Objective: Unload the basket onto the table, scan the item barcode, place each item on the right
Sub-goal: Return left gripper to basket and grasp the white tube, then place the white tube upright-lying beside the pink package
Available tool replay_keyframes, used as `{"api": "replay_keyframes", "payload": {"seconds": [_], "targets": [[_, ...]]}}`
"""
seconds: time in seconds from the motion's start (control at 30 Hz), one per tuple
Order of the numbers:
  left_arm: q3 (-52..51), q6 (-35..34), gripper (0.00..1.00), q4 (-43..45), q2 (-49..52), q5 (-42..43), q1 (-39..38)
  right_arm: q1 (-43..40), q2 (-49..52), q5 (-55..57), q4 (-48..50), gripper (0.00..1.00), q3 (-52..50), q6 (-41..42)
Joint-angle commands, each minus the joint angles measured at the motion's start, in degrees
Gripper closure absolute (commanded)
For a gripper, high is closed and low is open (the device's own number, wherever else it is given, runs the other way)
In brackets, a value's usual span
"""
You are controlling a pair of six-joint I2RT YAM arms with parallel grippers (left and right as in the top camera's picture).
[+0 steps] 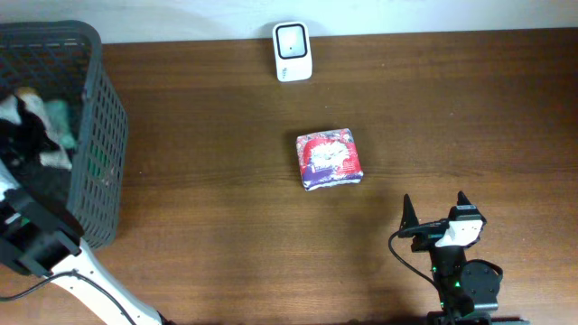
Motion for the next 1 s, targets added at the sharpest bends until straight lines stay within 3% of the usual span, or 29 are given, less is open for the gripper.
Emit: {"api": "replay_keyframes", "payload": {"seconds": [0.0, 0.1, 0.17, 0.23, 0.3, 0.47, 0.57, 0.7, 0.87, 0.97], "targets": [[15.67, -1.84, 1.0, -2.78, -1.55, 17.29, 0.33, 0.48, -0.37, 0.48, -0.15, 0.01, -0.46, 0.02], [24.9, -4.87, 1.0, -4.92, -1.55, 21.75, 0.28, 0.48, -0.37, 0.48, -0.15, 0.01, -0.46, 0.04], [31.08, -5.09, 1.0, -4.76, -1.55, 34.34, 0.28, 0.48, -0.37, 0.48, -0.15, 0.01, -0.46, 0.04], [34.62, -7.28, 1.0, -3.78, -1.6, 39.78, 0.28, 0.48, -0.37, 0.48, -0.15, 0.01, -0.46, 0.02], [38.29, -11.69, 1.0, -2.25, -2.54, 40.44, 0.22, 0.48, -0.37, 0.48, -0.15, 0.01, -0.46, 0.04], [38.29, -11.8, 1.0, -4.61, -6.73, 41.22, -2.34, 0.48, -0.37, 0.48, -0.15, 0.01, -0.46, 0.04], [38.27, -11.61, 1.0, -6.99, -7.28, 41.4, -8.41, 0.48, -0.37, 0.48, -0.15, 0.01, -0.46, 0.02], [36.79, -11.61, 1.0, -6.99, -7.23, 31.65, -22.73, 0.48, -0.37, 0.48, -0.15, 0.01, -0.46, 0.04], [29.73, -14.19, 1.0, -6.99, -7.23, 10.14, -40.92, 0.48, -0.37, 0.48, -0.15, 0.01, -0.46, 0.02], [19.89, -17.64, 1.0, -6.99, -7.23, -2.43, -51.56, 0.48, -0.37, 0.5, -0.15, 0.01, -0.46, 0.04]]}}
